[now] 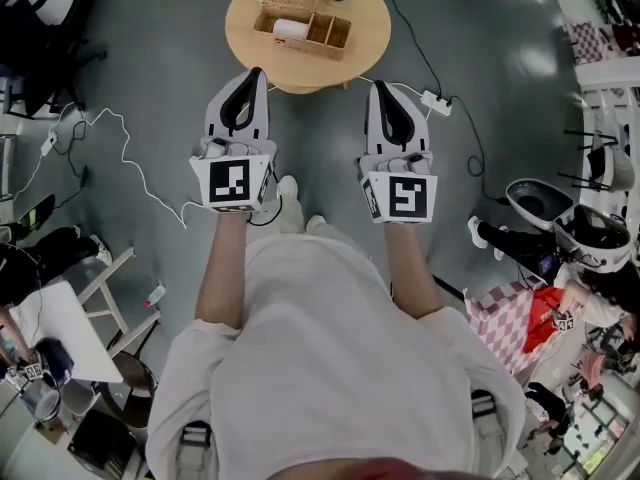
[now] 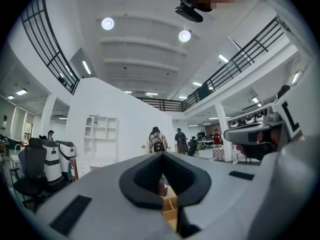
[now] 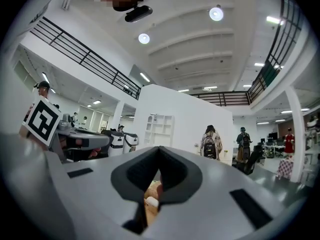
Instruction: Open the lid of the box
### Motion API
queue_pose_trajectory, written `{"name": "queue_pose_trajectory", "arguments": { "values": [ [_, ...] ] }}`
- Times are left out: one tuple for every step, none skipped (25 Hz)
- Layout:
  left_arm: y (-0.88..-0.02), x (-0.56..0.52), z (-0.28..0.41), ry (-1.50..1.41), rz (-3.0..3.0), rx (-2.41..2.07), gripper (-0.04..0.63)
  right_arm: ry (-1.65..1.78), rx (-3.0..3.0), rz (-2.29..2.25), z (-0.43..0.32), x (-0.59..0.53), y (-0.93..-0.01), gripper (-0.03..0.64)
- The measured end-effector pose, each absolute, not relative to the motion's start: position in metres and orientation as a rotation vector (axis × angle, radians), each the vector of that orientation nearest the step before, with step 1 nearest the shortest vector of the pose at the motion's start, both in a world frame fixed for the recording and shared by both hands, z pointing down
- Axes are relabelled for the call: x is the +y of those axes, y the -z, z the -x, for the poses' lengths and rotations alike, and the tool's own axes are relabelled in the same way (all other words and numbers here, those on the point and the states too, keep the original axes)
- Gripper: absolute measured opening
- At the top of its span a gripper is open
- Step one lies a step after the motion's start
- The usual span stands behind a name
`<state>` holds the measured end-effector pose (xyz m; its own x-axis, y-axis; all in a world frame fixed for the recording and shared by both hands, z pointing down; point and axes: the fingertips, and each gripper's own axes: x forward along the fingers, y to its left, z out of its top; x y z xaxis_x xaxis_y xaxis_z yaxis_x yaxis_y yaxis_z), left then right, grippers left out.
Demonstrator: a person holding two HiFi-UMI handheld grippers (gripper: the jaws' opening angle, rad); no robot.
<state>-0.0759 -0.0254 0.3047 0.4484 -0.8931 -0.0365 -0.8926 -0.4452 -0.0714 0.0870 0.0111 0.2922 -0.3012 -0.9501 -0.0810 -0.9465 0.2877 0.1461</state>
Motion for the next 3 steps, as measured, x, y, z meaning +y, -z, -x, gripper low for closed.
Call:
{"name": "queue_pose_trajectory", "arguments": {
  "values": [
    [-0.305,-0.033,0.082,0.009,2.604,1.607,-0.009,0.259,-2.503,-1.852,-0.083,0.003,-0.292,-0.003],
    [-0.304,-0.041,0.088,0.009,2.602,1.603,-0.009,0.257,-2.502,-1.860,-0.078,-0.005,-0.292,-0.003],
    [-0.304,-0.048,0.094,0.010,2.599,1.599,-0.009,0.256,-2.501,-1.867,-0.074,-0.013,-0.292,-0.004]
  ]
}}
